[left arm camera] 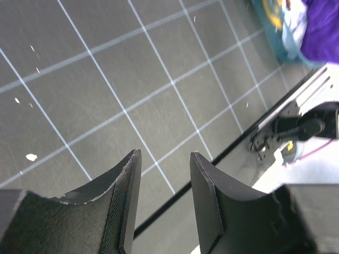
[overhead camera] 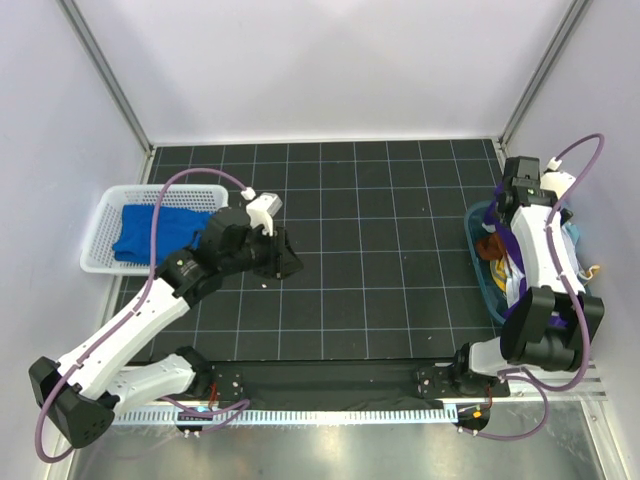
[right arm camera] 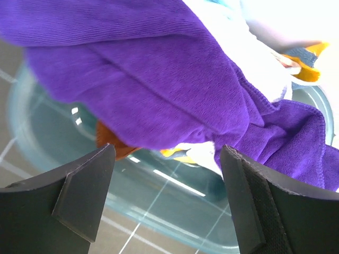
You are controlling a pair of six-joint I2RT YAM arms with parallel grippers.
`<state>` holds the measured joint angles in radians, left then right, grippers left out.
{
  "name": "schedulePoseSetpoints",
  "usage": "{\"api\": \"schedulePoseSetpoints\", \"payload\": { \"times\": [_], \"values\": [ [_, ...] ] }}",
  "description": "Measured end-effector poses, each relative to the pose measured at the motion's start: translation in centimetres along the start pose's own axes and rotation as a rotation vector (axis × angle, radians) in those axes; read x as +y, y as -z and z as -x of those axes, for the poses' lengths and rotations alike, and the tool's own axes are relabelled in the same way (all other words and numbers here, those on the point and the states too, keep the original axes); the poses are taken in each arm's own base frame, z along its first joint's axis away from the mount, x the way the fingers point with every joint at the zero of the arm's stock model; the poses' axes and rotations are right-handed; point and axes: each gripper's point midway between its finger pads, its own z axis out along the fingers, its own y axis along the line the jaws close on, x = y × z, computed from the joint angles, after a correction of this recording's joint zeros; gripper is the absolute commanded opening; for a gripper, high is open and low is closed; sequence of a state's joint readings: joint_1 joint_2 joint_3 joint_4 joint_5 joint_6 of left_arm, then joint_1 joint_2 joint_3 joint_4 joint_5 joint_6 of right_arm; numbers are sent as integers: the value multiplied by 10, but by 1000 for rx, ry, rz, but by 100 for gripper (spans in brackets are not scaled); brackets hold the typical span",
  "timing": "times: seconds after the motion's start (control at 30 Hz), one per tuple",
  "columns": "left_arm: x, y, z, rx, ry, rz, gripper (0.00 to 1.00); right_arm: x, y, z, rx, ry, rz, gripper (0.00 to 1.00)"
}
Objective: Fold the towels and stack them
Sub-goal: Grab crumpled towel
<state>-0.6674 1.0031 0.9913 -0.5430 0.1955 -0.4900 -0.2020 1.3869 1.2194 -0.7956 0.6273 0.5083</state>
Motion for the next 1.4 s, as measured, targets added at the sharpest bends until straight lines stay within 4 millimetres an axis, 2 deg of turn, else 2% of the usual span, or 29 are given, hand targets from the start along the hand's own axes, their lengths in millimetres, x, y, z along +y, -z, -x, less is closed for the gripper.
{"api": "schedulePoseSetpoints", "payload": {
  "times": [0.17, 0.4, 0.6, 0.8, 0.83, 0.9, 0.93, 1.03, 1.23, 1.4],
  "values": [
    [2, 0, -14, 51, -15, -7, 46, -3, -18, -3, 5, 7, -70, 87],
    [6, 0, -20, 79, -39, -1, 45, -4, -32, 14, -38, -16, -117, 85],
    [7, -4, -24, 100, -34, 0, 45, -9, -61, 13, -10, -48, -151, 81],
    [8, -7, -26, 112, -31, 5, 45, -5, -81, 7, 21, -85, -142, 63],
    [9, -8, -26, 113, -30, 5, 44, -5, -82, 7, 22, -92, -137, 52],
    [9, -9, -27, 117, -28, 6, 45, -3, -83, 8, 22, -103, -126, 40],
    [9, -9, -27, 118, -28, 6, 44, -2, -83, 9, 23, -109, -119, 29],
    [9, -9, -27, 120, -28, 5, 44, 0, -80, 11, 21, -126, -100, 17],
    [8, -10, -28, 123, -26, 3, 44, 2, -58, 22, 3, -164, -31, 3],
    [8, -10, -28, 124, -24, 0, 44, 3, -30, 36, -28, -207, 63, 1]
  ]
}}
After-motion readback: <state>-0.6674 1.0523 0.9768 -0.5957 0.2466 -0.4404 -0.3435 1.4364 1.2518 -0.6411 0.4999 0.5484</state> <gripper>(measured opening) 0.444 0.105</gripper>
